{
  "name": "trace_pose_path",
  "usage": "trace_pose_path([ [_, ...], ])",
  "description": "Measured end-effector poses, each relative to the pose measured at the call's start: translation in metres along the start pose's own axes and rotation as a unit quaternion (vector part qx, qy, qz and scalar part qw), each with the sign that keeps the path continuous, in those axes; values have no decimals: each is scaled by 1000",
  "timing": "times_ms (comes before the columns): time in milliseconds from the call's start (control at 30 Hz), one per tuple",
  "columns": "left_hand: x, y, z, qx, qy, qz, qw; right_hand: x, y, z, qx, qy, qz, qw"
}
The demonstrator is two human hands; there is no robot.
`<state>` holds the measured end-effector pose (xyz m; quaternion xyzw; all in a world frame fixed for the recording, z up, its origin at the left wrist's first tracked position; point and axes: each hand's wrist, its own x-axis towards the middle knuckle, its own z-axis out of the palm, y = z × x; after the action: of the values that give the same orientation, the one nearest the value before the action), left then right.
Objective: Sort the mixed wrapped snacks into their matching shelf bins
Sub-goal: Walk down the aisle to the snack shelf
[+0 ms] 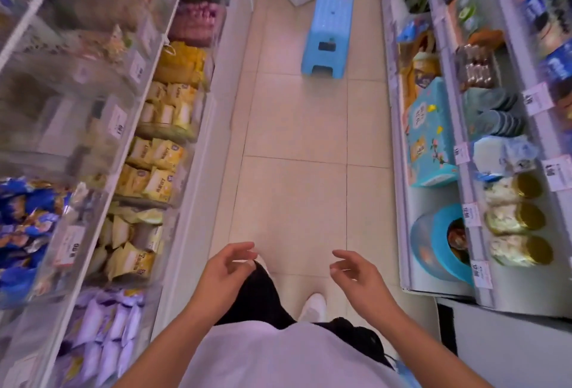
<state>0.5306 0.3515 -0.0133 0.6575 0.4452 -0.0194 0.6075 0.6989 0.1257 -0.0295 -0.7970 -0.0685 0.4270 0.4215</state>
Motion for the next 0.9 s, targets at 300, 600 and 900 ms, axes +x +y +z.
trace_pose_path([
  [300,186,105,-29,-5,-25,-1,1000,152,-130,-32,-15,39,6,999],
  [600,358,239,-44,3,-42,13,999,303,-250,-78,-20,34,-3,999],
  [900,490,361,-6,1,27,4,1000,483,-346,-173,-48,-31,-40,998],
])
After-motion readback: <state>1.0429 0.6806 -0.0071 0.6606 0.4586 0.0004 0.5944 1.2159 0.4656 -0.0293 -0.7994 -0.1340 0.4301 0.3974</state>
